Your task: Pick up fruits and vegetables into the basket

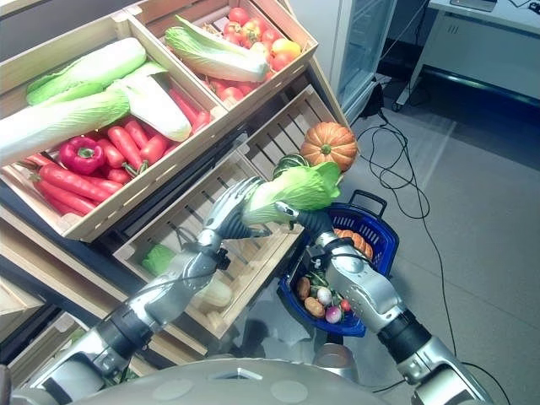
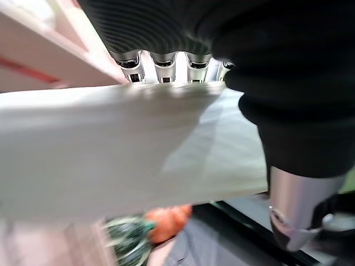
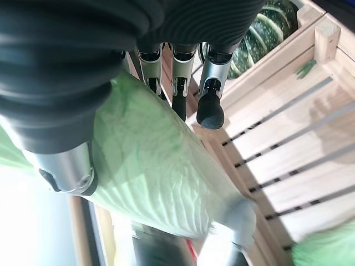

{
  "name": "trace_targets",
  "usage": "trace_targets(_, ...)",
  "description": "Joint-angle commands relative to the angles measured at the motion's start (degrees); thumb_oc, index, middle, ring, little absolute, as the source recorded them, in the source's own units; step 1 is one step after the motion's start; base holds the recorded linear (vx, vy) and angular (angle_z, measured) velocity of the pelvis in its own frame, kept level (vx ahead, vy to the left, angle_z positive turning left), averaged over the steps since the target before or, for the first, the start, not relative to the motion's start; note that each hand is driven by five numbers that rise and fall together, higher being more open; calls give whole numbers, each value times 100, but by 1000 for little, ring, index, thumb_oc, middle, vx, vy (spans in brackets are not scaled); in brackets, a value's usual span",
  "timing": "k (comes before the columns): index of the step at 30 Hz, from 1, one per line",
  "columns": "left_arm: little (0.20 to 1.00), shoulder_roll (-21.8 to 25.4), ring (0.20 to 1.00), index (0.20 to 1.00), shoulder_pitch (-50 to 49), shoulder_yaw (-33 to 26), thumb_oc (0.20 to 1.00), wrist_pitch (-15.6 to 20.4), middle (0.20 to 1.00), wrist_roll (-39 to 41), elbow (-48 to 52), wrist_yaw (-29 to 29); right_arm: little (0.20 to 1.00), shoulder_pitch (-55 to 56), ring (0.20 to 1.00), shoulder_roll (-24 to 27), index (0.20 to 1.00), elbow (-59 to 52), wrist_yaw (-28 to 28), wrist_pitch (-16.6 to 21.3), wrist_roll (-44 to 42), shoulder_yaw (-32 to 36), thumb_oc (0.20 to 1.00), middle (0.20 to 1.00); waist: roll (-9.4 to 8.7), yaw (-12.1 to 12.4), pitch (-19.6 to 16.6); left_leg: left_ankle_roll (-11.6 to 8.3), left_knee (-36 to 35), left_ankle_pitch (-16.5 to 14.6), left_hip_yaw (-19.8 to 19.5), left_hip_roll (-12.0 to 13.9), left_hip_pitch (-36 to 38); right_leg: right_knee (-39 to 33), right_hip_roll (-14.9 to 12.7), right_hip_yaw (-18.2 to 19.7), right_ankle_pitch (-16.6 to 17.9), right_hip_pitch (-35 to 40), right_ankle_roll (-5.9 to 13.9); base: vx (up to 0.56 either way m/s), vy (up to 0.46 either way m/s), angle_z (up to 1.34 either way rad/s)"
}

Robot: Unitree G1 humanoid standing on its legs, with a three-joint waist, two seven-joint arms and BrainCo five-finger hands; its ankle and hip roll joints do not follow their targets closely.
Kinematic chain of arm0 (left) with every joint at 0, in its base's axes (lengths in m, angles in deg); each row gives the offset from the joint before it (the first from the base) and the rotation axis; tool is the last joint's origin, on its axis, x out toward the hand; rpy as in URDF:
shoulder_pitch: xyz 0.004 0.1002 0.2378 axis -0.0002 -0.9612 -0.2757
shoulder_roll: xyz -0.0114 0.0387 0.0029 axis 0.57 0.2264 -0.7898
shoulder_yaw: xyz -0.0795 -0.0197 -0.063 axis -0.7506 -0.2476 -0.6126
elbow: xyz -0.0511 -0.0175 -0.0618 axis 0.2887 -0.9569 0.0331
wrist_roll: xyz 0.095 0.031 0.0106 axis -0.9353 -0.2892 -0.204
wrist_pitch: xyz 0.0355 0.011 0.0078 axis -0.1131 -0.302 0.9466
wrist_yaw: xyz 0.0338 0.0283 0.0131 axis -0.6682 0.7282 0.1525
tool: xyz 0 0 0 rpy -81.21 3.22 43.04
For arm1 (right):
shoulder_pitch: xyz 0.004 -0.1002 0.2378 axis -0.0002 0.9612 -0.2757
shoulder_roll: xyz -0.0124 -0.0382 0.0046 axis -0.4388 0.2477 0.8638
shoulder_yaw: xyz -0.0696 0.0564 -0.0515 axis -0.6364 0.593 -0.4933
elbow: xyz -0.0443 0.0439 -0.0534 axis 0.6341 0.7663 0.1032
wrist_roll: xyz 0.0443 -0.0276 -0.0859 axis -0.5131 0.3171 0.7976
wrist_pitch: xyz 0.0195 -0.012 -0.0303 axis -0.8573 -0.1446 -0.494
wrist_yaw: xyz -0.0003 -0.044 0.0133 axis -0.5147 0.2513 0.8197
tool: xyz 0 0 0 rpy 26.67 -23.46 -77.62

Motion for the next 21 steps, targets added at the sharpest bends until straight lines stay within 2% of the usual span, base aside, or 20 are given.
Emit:
trace_targets(1, 1000, 468, 1000, 1000, -275, -352, 1000, 130, 1000, 255, -404, 499, 200, -493, 200, -134, 200, -1198, -25, 755, -139, 999, 200, 200, -356, -69, 292, 364, 477, -579, 426, 32, -209, 551, -445, 75, -720, 219, 469, 0, 0, 0)
trace_targets(4, 1000, 465, 1000, 1000, -623, -678, 1000, 375, 1000, 271, -522, 893, 200, -234, 200, -27, 200, -1279, -133, 875, -47, 1341, 200, 200, -365, -59, 332, 369, 505, -583, 433, 33, -240, 560, -444, 73, -720, 199, 454, -13, -32, 1)
trace_targets(11, 1000, 509, 1000, 1000, -1545, -1875, 1000, 1484, 1000, 745, -142, 1398, 200, 647, 200, -10, 200, -1238, -532, 1487, 380, 2347, 200, 200, -344, -64, 575, 377, 605, -576, 398, 49, -476, 709, -443, 60, -755, -52, 406, -58, -38, 2)
trace_targets(12, 1000, 529, 1000, 1000, -1603, -1960, 1000, 1557, 1000, 799, -74, 1394, 200, 699, 200, -16, 200, -1216, -616, 1527, 442, 2408, 200, 200, -341, -68, 598, 377, 633, -580, 389, 51, -521, 742, -443, 63, -766, -98, 399, -123, -32, 1)
trace_targets(18, 1000, 676, 1000, 1000, -1636, -2553, 1000, 2500, 1000, 1138, 655, 1163, 200, 987, 200, 5, 200, -643, -1148, 1962, 809, 2890, 200, 200, -291, -84, 1103, 375, 868, -517, 307, 83, -1053, 1051, -392, 72, -823, -591, 288, -155, -60, 4)
trace_targets(21, 1000, 724, 1000, 1000, -1530, -2621, 1000, 2672, 1000, 1258, 884, 1098, 200, 950, 200, 78, 200, -384, -1323, 1991, 949, 2977, 200, 200, -224, -100, 1330, 365, 971, -463, 257, 97, -1288, 1206, -355, 71, -857, -807, 224, -150, -38, 4)
